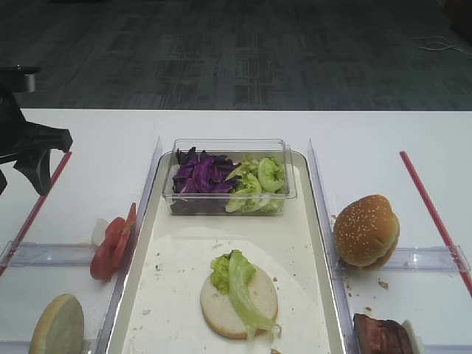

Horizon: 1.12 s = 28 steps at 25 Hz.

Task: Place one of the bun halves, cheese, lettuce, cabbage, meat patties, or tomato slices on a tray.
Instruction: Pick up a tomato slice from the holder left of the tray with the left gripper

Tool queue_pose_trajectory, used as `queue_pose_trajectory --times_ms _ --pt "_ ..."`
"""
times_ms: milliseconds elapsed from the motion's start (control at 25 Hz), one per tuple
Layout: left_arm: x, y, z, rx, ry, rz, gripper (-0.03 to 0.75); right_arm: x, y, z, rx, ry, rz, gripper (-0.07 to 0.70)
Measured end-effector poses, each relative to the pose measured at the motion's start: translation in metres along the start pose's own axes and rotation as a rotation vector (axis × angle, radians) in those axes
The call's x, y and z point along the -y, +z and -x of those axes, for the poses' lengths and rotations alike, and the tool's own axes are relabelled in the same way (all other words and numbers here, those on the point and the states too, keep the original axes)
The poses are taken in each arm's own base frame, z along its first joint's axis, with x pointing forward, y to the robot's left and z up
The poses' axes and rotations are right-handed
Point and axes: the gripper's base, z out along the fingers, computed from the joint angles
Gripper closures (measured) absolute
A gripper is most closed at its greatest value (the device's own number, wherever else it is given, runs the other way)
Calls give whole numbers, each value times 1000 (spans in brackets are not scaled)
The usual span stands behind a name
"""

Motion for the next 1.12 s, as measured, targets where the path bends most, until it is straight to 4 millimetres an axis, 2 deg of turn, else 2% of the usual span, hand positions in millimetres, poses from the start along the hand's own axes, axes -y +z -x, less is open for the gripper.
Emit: queue_pose_trajectory --times_ms 120,240,440,760,920,1120 --pt "2 1 0 0 -10 -18 303 0 0 0 0 0 0 199" --pt "12 0 0 2 5 -32 303 0 0 0 0 0 0 199" --pt "55 3 -2 40 75 -58 303 0 0 0 0 -1 -2 199" --pt "117 20 -5 26 148 -77 303 0 0 0 0 -1 -2 199" --pt "134 27 -7 20 157 -52 303 0 0 0 0 -1 -2 199" --pt "137 34 -7 1 122 -44 330 0 0 0 0 -1 -2 199"
